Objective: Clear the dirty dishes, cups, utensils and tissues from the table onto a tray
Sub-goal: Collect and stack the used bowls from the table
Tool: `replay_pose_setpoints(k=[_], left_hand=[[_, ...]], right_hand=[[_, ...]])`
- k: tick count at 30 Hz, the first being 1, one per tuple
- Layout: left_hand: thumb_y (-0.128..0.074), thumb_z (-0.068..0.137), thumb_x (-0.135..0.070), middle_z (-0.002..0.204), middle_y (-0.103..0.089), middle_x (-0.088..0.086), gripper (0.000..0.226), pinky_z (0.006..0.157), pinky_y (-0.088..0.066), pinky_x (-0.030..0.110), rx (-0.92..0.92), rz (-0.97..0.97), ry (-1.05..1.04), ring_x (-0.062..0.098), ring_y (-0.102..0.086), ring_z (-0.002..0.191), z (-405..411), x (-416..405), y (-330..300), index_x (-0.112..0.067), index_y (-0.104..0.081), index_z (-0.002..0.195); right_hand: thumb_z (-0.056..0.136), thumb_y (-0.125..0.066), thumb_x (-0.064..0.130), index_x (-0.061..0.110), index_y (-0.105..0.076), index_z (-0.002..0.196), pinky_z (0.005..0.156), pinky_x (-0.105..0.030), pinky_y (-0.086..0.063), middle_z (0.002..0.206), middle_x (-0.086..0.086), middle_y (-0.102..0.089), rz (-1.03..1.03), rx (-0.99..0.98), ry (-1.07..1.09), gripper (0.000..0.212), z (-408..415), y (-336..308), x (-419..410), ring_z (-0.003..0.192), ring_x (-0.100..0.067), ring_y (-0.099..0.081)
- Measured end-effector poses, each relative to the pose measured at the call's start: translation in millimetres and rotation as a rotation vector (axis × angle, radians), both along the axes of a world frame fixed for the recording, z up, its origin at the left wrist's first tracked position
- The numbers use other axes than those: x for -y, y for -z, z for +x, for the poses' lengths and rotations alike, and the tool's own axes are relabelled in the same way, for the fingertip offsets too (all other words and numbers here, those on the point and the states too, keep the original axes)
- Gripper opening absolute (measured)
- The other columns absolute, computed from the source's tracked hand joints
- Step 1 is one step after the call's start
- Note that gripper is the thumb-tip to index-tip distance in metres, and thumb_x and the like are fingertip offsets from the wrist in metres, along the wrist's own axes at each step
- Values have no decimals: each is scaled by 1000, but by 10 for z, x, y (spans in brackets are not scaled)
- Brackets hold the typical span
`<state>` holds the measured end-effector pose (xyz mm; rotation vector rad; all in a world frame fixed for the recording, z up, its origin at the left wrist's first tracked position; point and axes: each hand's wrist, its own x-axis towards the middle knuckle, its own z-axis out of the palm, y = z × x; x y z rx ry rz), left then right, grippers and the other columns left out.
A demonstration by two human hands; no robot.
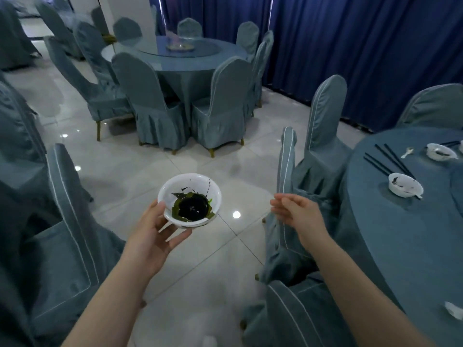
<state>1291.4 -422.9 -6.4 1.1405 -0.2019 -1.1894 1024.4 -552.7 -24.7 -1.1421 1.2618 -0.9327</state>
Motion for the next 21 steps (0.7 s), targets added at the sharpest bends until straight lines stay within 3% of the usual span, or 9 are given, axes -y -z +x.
replay_pose_setpoints(k=[4,9,12,21], left_hand=[[-55,94,-28,105,-68,10,17,62,-59,38,48,-22,33,27,-66,95,401,897,-124,-24,-65,107],[-58,92,-28,98,-68,6,15,62,-58,39,46,-38,109,21,-69,83,572,2094,-249,-24,-65,105],[-59,91,-29,102,-68,8,23,65,-58,41,31,-83,209,24,-67,89,582,2876,-325,-22,-65,112],[-54,96,-30,109,-71,8,22,65,-58,40,21,-170,611,26,-69,95,315,4928,-415,-22,-66,112]], right_hand=[[94,-55,13,16,-69,101,78,-30,-55,93,0,-74,-87,22,87,16,188,-66,780,89,-16,-71],[94,-54,10,15,-70,99,77,-29,-55,91,-2,-75,-44,14,201,17,319,-152,1504,89,-19,-70],[94,-54,10,16,-70,97,76,-29,-54,90,0,-75,-56,-27,275,17,294,-167,1969,90,-20,-70],[95,-52,9,18,-70,95,74,-28,-53,93,-3,-75,-41,-9,696,20,-45,-90,2835,86,-17,-70]])
